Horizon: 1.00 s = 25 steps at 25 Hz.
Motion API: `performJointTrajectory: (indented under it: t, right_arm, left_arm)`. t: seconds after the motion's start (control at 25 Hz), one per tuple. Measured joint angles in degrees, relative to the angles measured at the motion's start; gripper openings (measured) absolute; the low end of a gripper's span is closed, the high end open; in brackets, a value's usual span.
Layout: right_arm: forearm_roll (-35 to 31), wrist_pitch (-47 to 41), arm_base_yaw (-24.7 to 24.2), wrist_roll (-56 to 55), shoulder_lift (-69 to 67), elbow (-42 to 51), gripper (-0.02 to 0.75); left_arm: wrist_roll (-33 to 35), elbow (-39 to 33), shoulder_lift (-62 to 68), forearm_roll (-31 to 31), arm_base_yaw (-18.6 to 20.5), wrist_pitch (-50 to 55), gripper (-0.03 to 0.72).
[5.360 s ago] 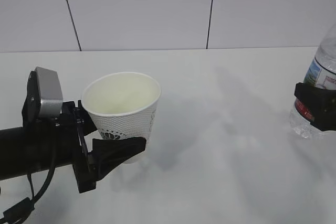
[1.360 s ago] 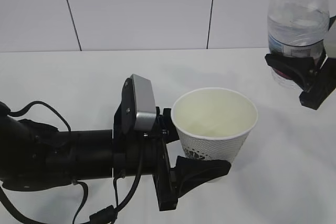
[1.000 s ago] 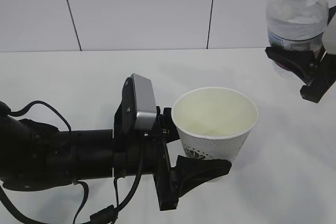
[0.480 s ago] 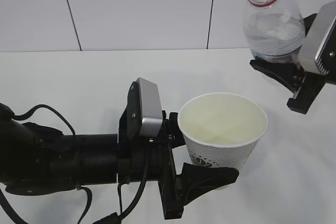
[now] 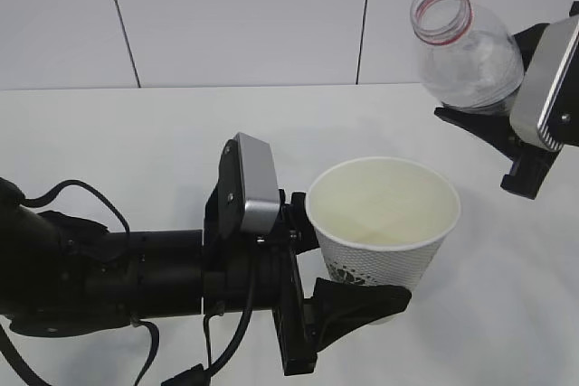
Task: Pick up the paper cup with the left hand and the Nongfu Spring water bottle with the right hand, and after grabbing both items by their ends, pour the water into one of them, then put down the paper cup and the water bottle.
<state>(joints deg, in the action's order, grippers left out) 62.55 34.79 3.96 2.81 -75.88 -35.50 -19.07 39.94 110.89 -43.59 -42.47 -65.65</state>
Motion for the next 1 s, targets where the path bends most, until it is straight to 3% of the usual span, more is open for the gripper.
performJointTrajectory:
  t: [1.0]
  right_arm:
    - [-17.17, -0.51, 0.0, 26.37, 0.0, 0.0, 0.456]
  left_arm:
    - [-0.09, 0.0, 0.0, 1.26, 0.0, 0.2, 0.545]
